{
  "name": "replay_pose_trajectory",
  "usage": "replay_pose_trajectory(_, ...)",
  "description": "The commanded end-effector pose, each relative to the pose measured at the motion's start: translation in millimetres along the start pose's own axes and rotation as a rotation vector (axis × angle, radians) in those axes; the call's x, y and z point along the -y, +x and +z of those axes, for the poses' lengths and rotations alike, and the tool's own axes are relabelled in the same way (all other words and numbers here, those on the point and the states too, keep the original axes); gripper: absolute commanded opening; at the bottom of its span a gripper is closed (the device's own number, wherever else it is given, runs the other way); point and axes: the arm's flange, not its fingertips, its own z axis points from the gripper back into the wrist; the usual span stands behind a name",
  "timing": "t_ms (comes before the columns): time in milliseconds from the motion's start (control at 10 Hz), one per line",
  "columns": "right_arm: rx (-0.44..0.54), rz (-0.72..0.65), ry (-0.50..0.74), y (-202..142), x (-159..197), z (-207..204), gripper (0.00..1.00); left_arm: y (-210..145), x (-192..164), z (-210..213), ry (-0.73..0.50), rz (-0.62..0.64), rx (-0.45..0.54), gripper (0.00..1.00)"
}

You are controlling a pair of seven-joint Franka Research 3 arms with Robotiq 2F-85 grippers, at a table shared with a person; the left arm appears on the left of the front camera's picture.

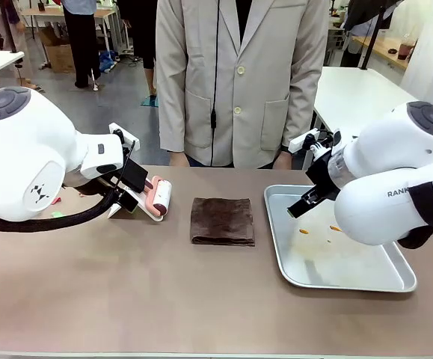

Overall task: Clean the surface of the table.
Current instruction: Hold the Lint Roller with your left hand and the towel with your right hand.

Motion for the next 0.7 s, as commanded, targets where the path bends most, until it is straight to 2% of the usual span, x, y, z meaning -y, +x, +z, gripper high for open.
replay_pose_trajectory(0,0.001,-0.001,0.0,0.1,0.1,0.1,1.0,0.0,0.1,0.0,0.0,-0.001,0.0,1.0)
replay_pose_trajectory(600,0.001,-0.001,0.0,0.1,0.1,0.1,1.0,0.0,0.1,0.0,0.0,-0.001,0.0,1.0)
